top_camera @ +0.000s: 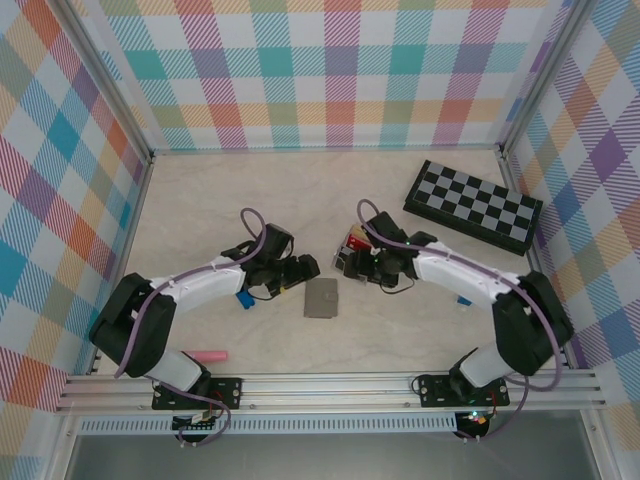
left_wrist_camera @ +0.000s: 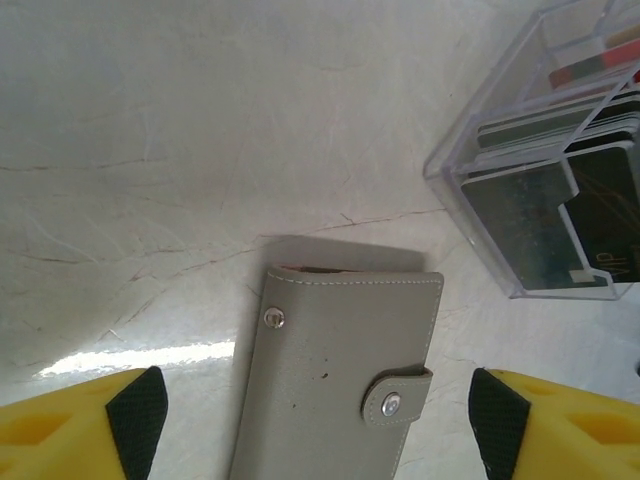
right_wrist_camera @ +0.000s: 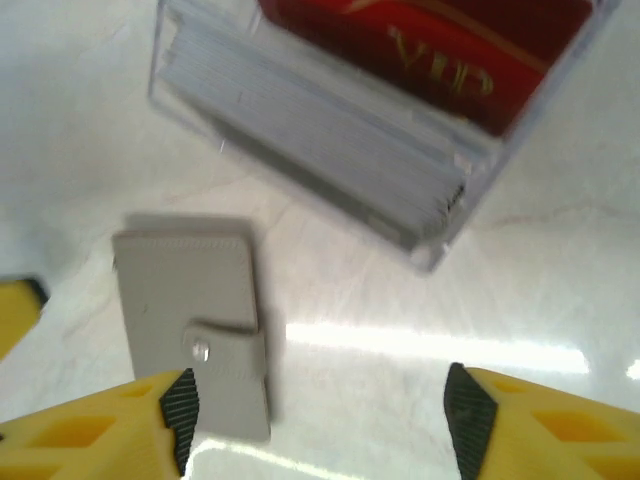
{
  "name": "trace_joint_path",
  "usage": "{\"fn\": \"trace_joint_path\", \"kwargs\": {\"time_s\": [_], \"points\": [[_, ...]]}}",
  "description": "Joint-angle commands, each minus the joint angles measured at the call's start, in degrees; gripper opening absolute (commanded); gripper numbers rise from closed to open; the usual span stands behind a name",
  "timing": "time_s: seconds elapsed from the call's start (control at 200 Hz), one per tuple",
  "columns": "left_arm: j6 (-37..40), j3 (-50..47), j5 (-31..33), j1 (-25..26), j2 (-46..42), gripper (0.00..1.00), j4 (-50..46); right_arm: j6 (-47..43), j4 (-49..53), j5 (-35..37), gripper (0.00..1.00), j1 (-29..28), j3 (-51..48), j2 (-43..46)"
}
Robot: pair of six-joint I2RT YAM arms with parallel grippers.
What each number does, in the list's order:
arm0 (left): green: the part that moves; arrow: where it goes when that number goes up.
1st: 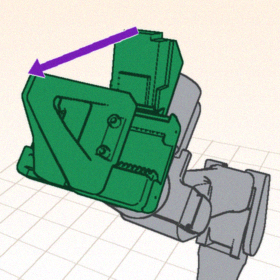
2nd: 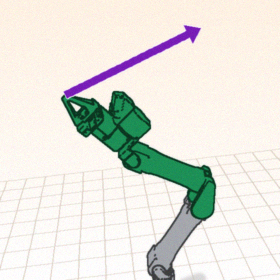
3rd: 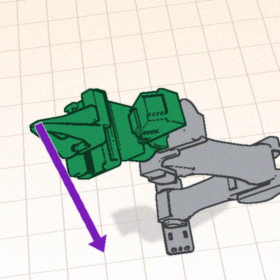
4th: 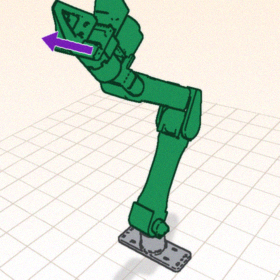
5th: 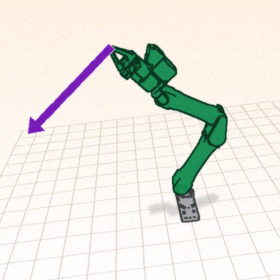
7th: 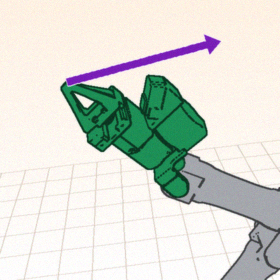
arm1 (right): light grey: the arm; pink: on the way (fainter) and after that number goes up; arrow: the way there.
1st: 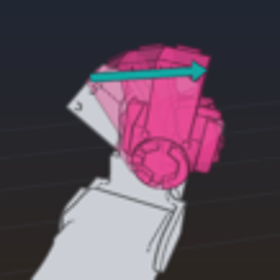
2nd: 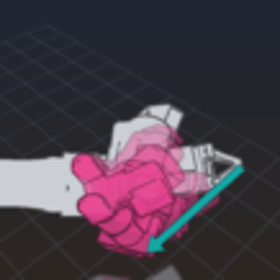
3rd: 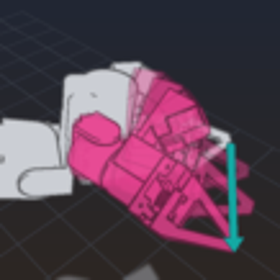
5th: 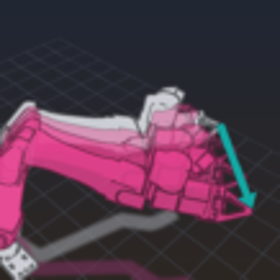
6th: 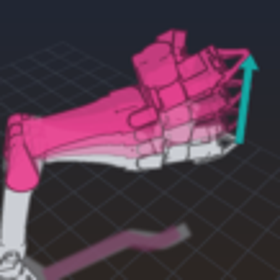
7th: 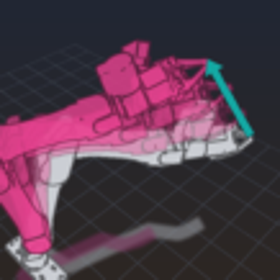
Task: Put the credit cards into the card holder
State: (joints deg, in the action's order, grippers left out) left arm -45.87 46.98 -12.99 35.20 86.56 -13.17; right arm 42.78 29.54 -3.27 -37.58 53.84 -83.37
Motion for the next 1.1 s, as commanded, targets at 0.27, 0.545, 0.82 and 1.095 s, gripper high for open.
{"fn": "trace_joint_path", "kwargs": {"time_s": [0.27,0.545,0.82,1.095], "points": [[-1.27,-2.74,-1.10,1.89,0.59,0.65,0.70,9.02,-17.02,-10.62,0.32,-5.06,-6.07,-2.60],[-5.28,-5.76,-1.16,1.34,-0.98,0.64,3.53,10.49,-15.22,-7.89,0.30,-10.63,2.58,-16.04],[-4.37,-9.11,-5.49,1.54,-2.56,0.60,7.03,12.59,-12.53,-6.59,0.27,-11.09,-7.07,-12.64],[-2.73,-8.63,-11.67,3.87,-1.96,0.57,10.82,15.44,-15.59,-8.06,0.28,-10.61,-14.73,-5.37]]}}
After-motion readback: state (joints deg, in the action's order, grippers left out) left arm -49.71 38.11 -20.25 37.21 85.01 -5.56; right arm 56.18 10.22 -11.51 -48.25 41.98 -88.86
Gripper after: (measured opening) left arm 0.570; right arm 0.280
